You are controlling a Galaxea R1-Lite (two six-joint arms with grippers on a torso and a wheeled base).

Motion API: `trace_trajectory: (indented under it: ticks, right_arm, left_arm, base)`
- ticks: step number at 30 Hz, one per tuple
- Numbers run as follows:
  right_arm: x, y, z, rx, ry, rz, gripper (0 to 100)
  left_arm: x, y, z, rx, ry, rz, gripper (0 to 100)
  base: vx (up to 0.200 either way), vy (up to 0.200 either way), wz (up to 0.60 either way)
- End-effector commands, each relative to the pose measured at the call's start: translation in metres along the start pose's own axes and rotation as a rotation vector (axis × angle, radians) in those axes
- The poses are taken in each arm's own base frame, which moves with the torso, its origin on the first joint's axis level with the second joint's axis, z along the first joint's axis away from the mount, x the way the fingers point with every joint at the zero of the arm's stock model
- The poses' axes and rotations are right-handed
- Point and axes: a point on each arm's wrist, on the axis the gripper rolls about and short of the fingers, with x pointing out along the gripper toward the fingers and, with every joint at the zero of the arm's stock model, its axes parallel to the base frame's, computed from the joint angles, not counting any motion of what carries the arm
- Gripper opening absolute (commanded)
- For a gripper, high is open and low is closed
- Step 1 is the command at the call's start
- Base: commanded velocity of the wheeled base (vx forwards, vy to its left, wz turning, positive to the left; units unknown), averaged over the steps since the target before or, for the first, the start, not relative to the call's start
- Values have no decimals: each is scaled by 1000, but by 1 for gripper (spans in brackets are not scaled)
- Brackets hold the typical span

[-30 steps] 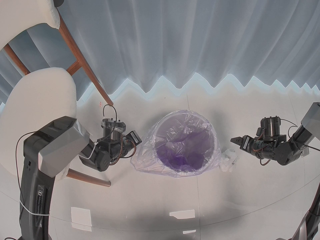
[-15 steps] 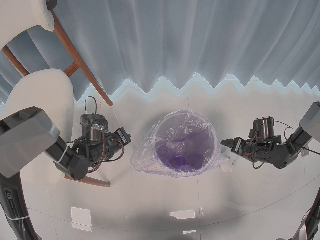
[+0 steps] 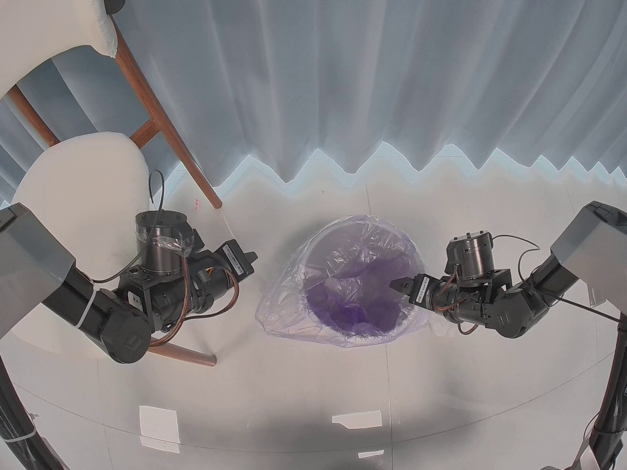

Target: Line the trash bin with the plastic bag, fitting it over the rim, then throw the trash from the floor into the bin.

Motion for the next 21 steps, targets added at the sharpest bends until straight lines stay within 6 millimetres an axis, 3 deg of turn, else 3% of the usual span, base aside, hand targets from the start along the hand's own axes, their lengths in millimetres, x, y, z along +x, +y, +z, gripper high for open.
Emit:
trace_trajectory:
  ticks: [1,2,6,9,14,21]
  right_arm:
    - [27,-2,-8,-7,18,-24,100]
    - [30,-2,-9,-8,17,-28,0]
    - [30,-3,-10,-14,29,-38,0]
    - [25,-2,-7,-12,23,-33,0]
    - [-6,-2,17,12,-12,37,0]
    - [-36,-24,12,-24,59,94,0]
  left_arm:
    - [-8,-14,-4,13,7,-39,0]
    - [-10,-14,-5,13,12,-39,0]
    - [-13,-11,-11,17,29,-26,0]
    - [-16,-12,-4,11,3,-37,0]
    - [-20,-3,13,-1,-15,-71,0]
    - [-32,7,28,-31,62,-163,0]
  base:
    - [0,0,0]
    - [0,0,0]
    - [0,0,0]
    - [0,0,0]
    - [0,0,0]
    - [0,0,0]
